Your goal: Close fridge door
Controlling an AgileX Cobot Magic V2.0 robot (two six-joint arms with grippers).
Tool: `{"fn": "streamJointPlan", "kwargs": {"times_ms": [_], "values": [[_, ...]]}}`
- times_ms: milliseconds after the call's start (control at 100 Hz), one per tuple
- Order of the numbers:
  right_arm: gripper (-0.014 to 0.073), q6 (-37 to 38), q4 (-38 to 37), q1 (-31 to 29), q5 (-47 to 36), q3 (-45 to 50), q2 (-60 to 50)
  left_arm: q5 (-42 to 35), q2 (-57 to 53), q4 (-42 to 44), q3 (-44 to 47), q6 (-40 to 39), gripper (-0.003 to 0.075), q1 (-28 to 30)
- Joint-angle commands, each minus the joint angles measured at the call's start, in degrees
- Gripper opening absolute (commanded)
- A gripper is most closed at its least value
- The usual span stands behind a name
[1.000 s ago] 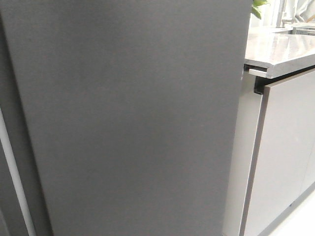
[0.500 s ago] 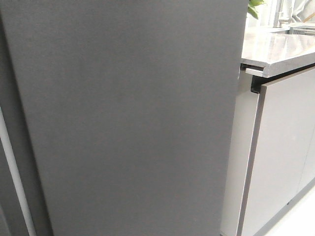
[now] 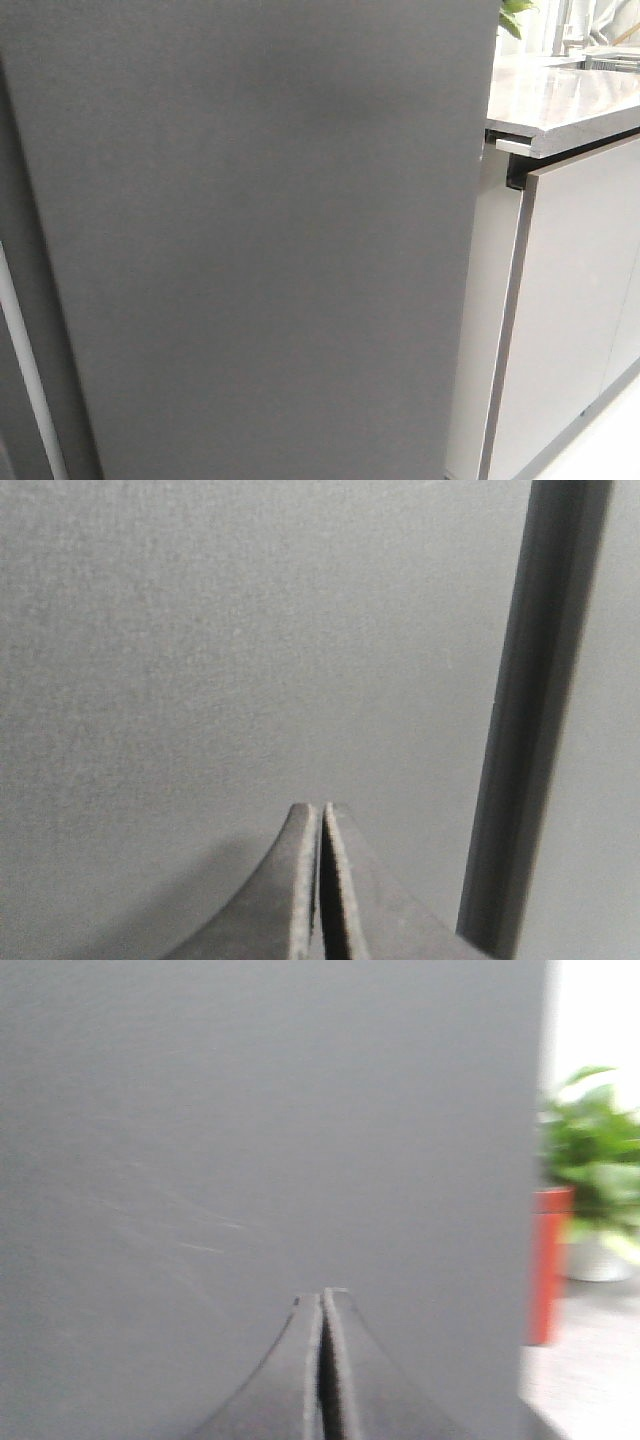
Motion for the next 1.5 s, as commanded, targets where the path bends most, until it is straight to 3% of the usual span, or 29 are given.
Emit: {"fn": "streamJointPlan", "kwargs": {"times_ms": [0, 220, 560, 830, 1070, 1490], "values": [[-0.0076, -0.51, -0.02, -3.4, -3.14, 1.43, -4.54, -4.4, 1.09, -0.09, 1.6, -0.2, -0.0021, -0.27], [-0.0076, -0.51, -0.02, -11.67, -2.39, 11.36, -15.08, -4.4, 1.09, -0.09, 1.6, -0.2, -0.0021, -0.27], [-0.0076, -0.51, -0.02, -19.53, -2.59, 30.66, -32.07, -4.4, 1.09, -0.09, 1.6, -0.2, -0.0021, -0.27], [-0.0076, -0.51, -0.02, -21.1, -3.67, 42.57, -41.04, -4.4, 1.09, -0.09, 1.6, -0.2, -0.0021, -0.27], [-0.0076, -0.51, -0.02, -22.6, -9.16, 48.27, -42.11, -4.4, 1.09, -0.09, 1.6, -0.2, -0.0021, -0.27], [-0.0076, -0.51, -0.15, -22.84, -7.55, 48.27, -46.48, -4.4, 1.09, -0.09, 1.6, -0.2, -0.0021, -0.27]]}}
